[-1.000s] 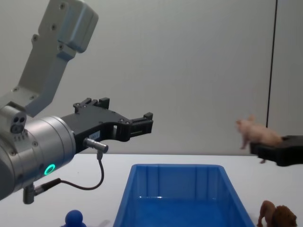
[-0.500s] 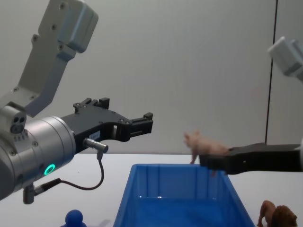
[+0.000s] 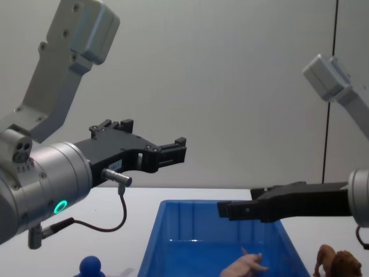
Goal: Pick up the two dolls from the table and place them into the box.
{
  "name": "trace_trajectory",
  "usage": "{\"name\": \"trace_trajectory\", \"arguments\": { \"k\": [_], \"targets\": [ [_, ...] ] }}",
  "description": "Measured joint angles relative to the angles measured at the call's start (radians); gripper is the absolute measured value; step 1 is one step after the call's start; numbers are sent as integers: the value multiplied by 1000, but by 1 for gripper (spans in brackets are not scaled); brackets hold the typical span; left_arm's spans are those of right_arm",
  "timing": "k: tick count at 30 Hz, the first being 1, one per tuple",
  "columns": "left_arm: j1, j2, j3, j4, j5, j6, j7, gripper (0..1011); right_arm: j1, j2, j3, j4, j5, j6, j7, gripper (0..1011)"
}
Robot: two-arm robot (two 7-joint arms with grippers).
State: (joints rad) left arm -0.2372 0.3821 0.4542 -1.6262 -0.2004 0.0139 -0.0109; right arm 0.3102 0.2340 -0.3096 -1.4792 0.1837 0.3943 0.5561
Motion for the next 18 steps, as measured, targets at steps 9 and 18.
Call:
{"name": "trace_trajectory", "arguments": {
  "k": [9,18],
  "targets": [
    [0,0,0,0,0,0,0,1003,-42,36,18,-49,16,-39,-58,1001],
    [0,0,0,0,0,0,0,1003,-128,92,47,-123,69,-81,-141,1001]
  ]
}}
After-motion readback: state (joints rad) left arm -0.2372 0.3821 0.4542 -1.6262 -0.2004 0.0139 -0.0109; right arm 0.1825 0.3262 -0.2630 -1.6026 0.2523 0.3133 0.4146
